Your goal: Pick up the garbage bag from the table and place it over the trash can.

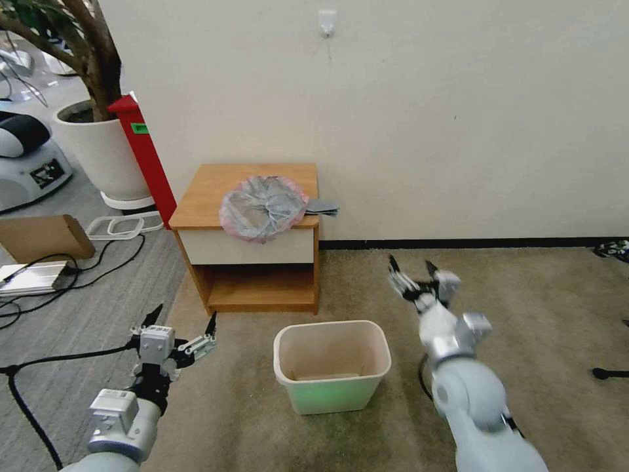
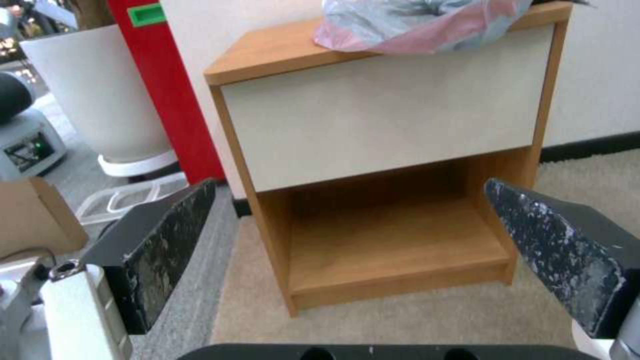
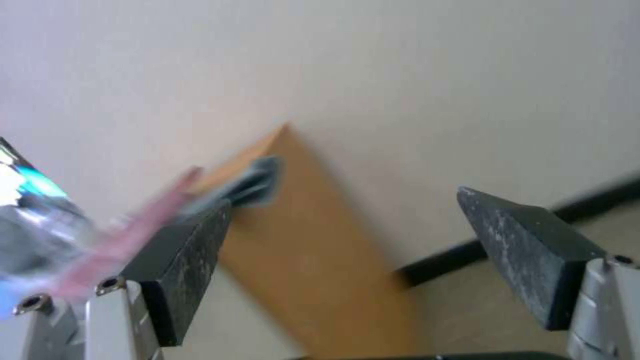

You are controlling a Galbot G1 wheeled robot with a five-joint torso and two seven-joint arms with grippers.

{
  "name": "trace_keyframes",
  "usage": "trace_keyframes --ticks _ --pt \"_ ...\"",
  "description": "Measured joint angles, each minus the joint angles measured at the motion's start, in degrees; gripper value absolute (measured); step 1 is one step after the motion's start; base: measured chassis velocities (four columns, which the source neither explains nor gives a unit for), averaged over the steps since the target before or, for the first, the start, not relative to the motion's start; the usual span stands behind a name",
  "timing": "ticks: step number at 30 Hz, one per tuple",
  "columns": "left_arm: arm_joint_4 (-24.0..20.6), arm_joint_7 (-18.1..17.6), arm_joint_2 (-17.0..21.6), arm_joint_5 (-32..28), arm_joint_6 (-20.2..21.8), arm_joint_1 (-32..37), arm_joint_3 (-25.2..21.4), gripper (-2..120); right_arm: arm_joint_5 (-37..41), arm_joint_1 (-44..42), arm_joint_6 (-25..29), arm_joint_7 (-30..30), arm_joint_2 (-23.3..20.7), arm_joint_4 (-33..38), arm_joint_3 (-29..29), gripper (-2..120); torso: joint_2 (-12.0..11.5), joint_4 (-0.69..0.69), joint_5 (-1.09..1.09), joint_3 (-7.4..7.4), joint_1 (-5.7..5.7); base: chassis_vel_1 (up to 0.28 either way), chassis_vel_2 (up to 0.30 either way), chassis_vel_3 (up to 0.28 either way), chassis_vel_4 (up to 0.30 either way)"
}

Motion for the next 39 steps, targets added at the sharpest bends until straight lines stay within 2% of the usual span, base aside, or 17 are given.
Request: trace_keyframes --ticks 3,4,6,11,21,32,39 --pt "-0.2 -0.1 -0.4 0.0 -0.1 0.2 0.0 100 16.2 5.9 -2.5 6.0 2.1 -2.8 -2.6 89 0.0 0.0 0.0 0.0 0.0 0.0 0.0 0.0 0.0" --pt "-0.2 -0.1 -0.4 0.0 -0.1 0.2 0.0 100 16.2 5.9 -2.5 6.0 2.1 -2.8 -2.6 89 0.0 0.0 0.0 0.0 0.0 0.0 0.0 0.0 0.0" --pt "-0.3 -0.1 -0.7 0.1 -0.1 0.5 0.0 100 24.3 9.5 -3.7 8.3 3.8 -5.3 -3.2 90 0.0 0.0 0.0 0.0 0.0 0.0 0.0 0.0 0.0" --pt "-0.6 -0.2 -1.3 0.2 -0.2 0.6 -0.1 100 31.0 14.3 -3.8 10.3 6.1 -9.4 -3.3 90 0.0 -0.01 0.0 0.0 0.0 0.0 0.0 0.0 0.0" --pt "-0.7 -0.3 -2.3 1.8 -1.7 1.8 0.0 100 32.2 19.7 -2.7 10.9 11.3 -19.3 -1.5 90 0.0 0.0 0.01 0.0 0.0 0.0 0.0 0.0 0.0" --pt "0.1 -0.3 -2.5 3.0 -2.5 1.6 1.3 100 31.9 21.4 -1.2 9.0 11.7 -22.3 -0.1 89 0.0 -0.01 0.0 0.0 0.0 0.0 0.0 0.0 0.0" --pt "0.4 -0.3 -2.2 3.0 -3.1 1.4 1.4 100 30.9 23.2 -0.9 8.2 11.6 -25.0 -0.5 77 0.0 -0.01 0.01 0.0 0.0 0.0 0.0 0.0 0.0"
